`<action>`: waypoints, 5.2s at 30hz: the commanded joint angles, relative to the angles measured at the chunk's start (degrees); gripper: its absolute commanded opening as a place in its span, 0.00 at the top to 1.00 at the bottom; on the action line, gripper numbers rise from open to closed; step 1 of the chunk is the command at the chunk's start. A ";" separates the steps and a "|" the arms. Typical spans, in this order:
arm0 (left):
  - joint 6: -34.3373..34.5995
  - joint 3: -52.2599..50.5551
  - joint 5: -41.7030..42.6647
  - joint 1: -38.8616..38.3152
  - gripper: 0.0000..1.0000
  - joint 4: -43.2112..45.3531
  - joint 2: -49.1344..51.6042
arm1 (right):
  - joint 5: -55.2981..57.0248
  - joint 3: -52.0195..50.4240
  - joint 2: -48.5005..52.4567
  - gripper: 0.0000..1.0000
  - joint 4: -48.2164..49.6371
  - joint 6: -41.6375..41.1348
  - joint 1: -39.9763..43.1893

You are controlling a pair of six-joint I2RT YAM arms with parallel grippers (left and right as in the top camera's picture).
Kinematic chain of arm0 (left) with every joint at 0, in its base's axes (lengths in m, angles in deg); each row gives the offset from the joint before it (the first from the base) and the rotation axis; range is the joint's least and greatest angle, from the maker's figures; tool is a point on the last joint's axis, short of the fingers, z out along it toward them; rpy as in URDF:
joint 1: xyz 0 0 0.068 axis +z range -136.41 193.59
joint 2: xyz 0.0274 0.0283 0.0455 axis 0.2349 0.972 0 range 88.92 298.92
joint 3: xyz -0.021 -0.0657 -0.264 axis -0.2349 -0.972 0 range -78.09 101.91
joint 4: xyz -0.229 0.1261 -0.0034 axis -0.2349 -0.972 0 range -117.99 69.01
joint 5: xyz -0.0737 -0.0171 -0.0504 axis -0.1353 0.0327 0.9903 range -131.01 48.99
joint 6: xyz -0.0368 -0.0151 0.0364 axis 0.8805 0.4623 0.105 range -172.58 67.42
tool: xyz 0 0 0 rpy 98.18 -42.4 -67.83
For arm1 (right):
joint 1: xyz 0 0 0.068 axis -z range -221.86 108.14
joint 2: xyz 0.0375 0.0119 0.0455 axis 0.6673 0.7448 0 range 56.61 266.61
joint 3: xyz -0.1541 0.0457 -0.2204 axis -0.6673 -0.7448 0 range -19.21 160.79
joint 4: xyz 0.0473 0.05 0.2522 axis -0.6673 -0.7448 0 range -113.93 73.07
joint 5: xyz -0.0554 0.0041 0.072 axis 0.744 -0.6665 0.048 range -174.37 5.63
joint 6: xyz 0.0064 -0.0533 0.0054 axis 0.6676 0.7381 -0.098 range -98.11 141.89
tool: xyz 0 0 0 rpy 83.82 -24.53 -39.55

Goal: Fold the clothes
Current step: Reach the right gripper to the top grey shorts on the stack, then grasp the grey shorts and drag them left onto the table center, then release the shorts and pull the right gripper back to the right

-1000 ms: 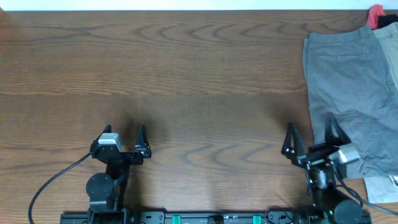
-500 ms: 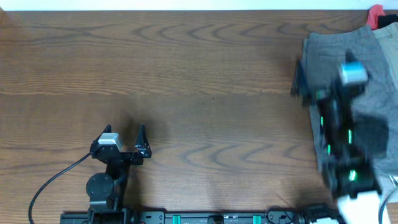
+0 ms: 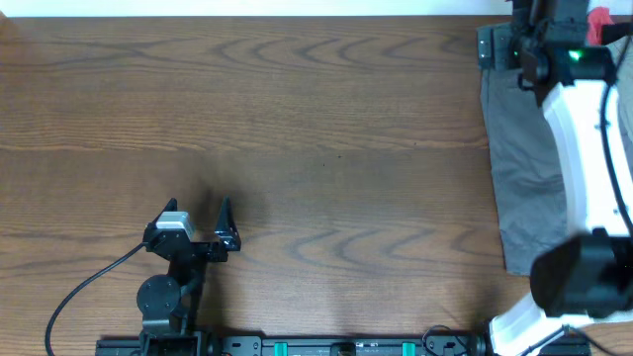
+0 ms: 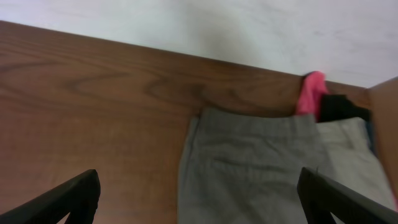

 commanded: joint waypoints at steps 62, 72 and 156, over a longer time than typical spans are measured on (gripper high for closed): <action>-0.57 -1.01 0.63 -0.11 0.02 -1.90 -0.31 | -13.86 6.01 10.27 0.99 4.44 -13.35 -0.61; -0.57 -1.01 0.63 -0.11 0.02 -1.90 -0.31 | -23.47 5.86 12.66 0.99 5.66 -12.48 -15.89; -0.57 -1.01 0.63 -0.11 0.02 -1.90 -0.31 | -15.30 -36.85 4.74 0.73 18.60 -41.55 2.93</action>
